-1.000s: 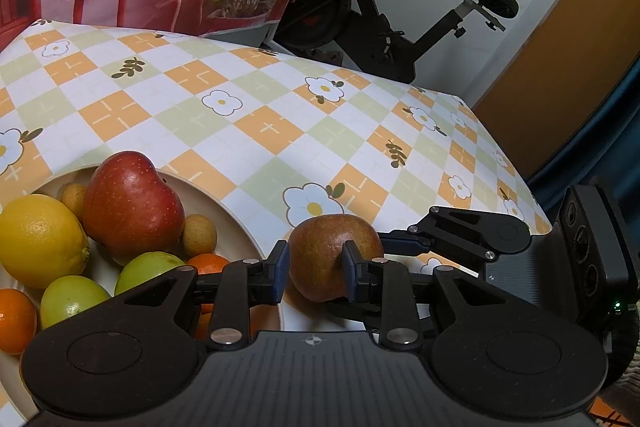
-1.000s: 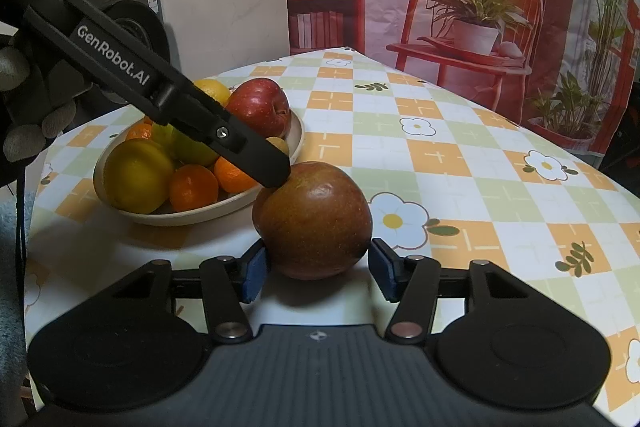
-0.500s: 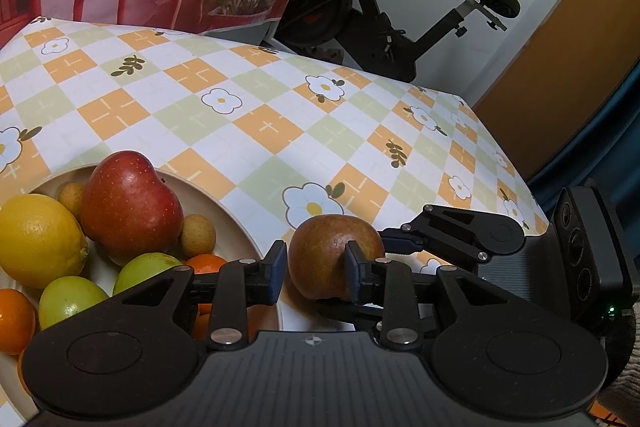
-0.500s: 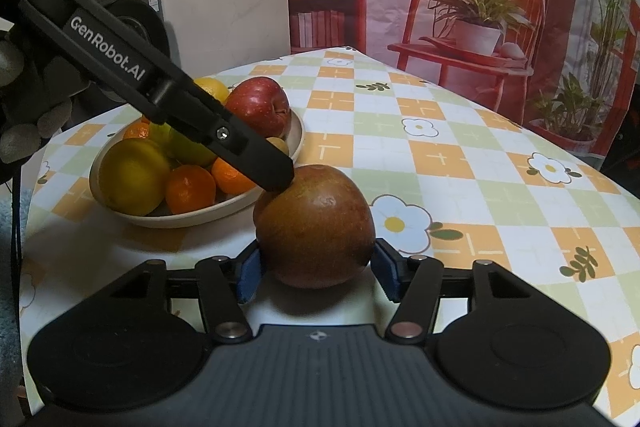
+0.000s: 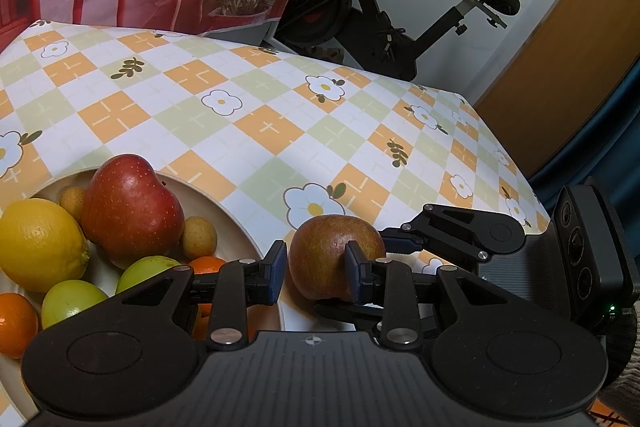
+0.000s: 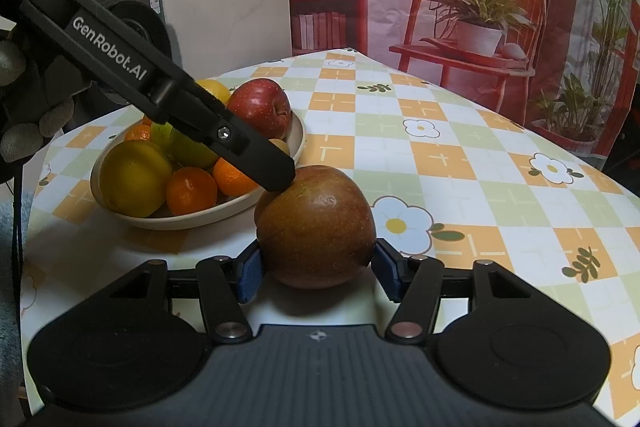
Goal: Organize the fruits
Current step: 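Lift the red-brown apple with the left gripper and carry it over the plate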
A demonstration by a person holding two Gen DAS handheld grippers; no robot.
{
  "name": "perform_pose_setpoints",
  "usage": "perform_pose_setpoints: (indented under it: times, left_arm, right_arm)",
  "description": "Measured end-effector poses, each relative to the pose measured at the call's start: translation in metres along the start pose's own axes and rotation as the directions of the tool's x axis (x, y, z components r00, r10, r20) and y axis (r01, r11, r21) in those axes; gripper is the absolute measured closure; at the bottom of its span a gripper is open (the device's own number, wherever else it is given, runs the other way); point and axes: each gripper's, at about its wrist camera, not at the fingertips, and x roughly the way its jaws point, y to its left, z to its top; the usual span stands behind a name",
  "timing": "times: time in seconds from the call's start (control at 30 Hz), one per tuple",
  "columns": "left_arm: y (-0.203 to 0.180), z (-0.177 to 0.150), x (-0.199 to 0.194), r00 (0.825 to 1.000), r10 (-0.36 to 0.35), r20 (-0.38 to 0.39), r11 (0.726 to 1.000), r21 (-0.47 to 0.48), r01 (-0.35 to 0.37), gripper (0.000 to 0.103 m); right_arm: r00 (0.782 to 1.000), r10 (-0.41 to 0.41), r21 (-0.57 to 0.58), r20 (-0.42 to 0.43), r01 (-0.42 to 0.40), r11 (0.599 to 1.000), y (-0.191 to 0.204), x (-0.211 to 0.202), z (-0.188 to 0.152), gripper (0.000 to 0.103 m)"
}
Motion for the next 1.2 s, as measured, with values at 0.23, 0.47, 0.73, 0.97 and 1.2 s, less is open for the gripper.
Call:
perform_pose_setpoints:
  times: [0.23, 0.47, 0.73, 0.97, 1.2]
  left_arm:
    - [0.0, 0.0, 0.0, 1.0, 0.004, -0.001, 1.0, 0.009, -0.004, 0.069]
    - [-0.001, 0.001, 0.0, 1.0, 0.006, -0.002, 1.0, 0.011, -0.006, 0.069]
    - [-0.001, 0.001, 0.0, 1.0, 0.006, -0.003, 1.0, 0.016, -0.006, 0.069]
    - [-0.006, -0.002, 0.001, 1.0, 0.004, -0.007, 1.0, 0.03, -0.004, 0.069]
    - [-0.011, -0.003, 0.0, 1.0, 0.003, -0.011, 0.999, 0.041, -0.003, 0.069]
  right_arm:
    - [1.0, -0.001, -0.002, 0.002, 0.001, 1.0, 0.0, 0.0, 0.0, 0.044]
    - [1.0, -0.001, 0.0, 0.005, 0.001, 1.0, 0.001, 0.0, 0.0, 0.044]
    - [1.0, -0.005, 0.007, 0.009, 0.004, 1.0, 0.0, -0.002, -0.002, 0.044]
    - [1.0, -0.007, 0.018, 0.014, 0.007, 1.0, 0.0, -0.006, -0.006, 0.044]
    - [1.0, -0.011, 0.023, 0.016, 0.011, 1.0, 0.001, -0.011, -0.009, 0.045]
